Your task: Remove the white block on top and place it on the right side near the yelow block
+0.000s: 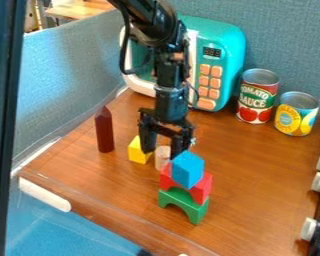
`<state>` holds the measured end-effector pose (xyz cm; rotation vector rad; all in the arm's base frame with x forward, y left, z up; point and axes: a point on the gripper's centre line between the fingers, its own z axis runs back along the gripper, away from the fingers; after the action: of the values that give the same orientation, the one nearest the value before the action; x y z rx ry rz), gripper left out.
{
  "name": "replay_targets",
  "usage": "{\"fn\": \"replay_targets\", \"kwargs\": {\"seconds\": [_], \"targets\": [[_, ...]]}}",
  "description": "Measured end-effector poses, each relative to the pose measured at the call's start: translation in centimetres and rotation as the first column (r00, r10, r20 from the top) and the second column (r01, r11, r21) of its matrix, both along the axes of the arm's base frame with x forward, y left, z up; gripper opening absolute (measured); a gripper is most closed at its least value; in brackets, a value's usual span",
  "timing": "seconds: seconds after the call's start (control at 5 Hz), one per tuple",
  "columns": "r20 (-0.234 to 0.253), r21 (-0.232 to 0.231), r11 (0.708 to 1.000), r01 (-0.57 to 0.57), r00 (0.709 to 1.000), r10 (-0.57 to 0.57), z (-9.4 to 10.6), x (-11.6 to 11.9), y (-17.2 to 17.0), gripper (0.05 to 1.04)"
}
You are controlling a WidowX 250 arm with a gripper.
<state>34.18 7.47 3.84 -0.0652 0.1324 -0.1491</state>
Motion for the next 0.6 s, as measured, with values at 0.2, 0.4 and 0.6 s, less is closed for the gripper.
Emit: {"fn": "replay_targets", "kwargs": {"seconds": [0.2, 0.4, 0.6], "targets": [[0.063, -0.005, 1.0, -0.03, 0.998, 0.031, 2.6, 0.2, 0.1, 1.003], [0.116, 0.009, 0.999, -0.038, 0.993, 0.037, 4.7, 0.4, 0.2, 1.0], [0.191, 0.037, 0.999, -0.036, 0.981, 0.029, 7.3, 0.5, 0.4, 1.0]]}}
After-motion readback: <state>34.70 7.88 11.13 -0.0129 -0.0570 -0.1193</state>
